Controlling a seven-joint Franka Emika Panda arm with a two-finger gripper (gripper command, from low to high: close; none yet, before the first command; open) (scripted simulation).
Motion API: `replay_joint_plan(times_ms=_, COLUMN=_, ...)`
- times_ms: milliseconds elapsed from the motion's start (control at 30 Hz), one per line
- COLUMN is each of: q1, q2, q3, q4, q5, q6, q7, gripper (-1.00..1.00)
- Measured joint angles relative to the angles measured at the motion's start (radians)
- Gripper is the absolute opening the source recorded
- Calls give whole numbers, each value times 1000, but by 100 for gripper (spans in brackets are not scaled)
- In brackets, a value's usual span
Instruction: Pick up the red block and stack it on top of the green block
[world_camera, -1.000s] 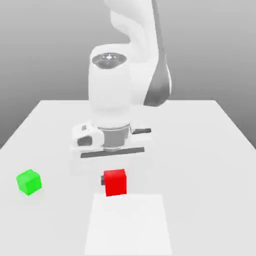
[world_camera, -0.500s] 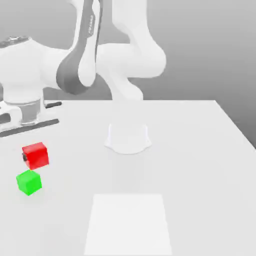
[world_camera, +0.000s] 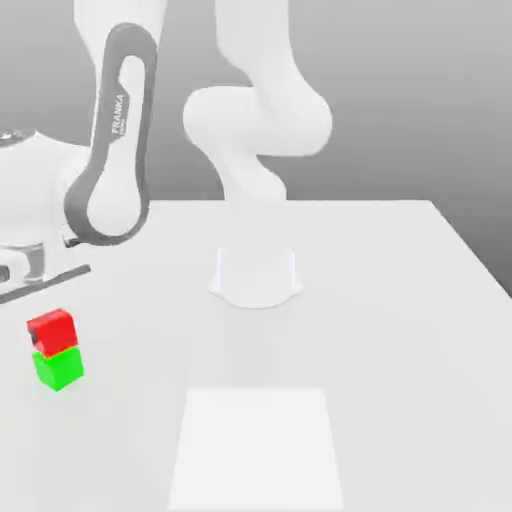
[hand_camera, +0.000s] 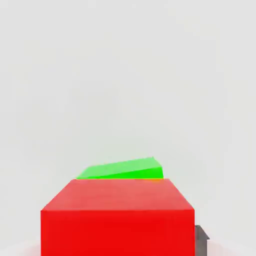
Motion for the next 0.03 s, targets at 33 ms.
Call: replay_joint_plan(times_ms=33, q1=0, q2=0, q3=0, q4=0, q5=0, q6=0, q7=0, gripper=100)
